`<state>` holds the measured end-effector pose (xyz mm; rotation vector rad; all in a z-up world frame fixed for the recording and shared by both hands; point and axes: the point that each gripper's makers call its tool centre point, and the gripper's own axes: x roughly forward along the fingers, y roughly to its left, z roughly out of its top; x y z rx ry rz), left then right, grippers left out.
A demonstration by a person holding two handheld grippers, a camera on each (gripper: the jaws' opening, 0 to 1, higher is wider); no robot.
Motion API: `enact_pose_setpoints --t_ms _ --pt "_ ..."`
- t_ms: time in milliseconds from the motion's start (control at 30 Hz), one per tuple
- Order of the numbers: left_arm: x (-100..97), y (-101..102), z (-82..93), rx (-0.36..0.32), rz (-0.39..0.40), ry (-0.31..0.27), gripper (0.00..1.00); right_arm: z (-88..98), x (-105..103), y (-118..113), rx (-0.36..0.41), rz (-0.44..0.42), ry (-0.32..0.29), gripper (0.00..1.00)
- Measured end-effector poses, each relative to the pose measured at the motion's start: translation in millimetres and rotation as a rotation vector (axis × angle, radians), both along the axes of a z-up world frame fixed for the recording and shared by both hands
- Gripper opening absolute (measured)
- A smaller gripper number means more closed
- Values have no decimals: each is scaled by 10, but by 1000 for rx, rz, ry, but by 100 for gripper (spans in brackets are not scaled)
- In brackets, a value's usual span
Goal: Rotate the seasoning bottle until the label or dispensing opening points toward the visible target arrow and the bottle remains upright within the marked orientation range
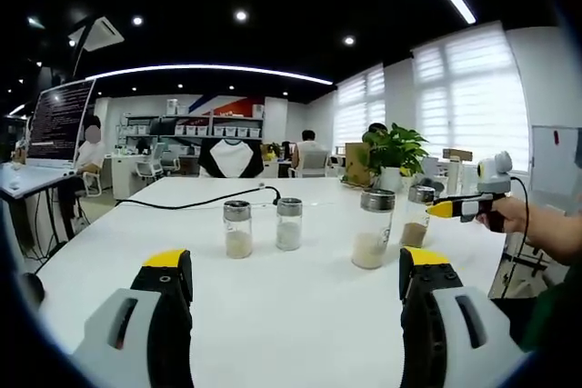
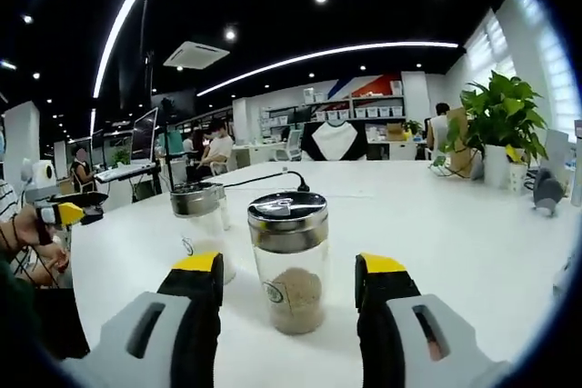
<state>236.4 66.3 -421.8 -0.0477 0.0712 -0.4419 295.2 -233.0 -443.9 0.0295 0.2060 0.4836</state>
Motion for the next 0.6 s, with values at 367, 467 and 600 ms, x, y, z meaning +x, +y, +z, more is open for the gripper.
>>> enact_pose_setpoints --t_ms 367,467,600 --pt "-14 -21 12 -21 -4 -3 100 80 -234 -55 -13 -102 -18 61" --pt "-22 -38 17 -23 -10 -4 100 104 -281 -52 3 -116 -32 62" --pt "-28 -85 20 -15 -26 -5 100 99 -306 -42 -8 -119 -38 62"
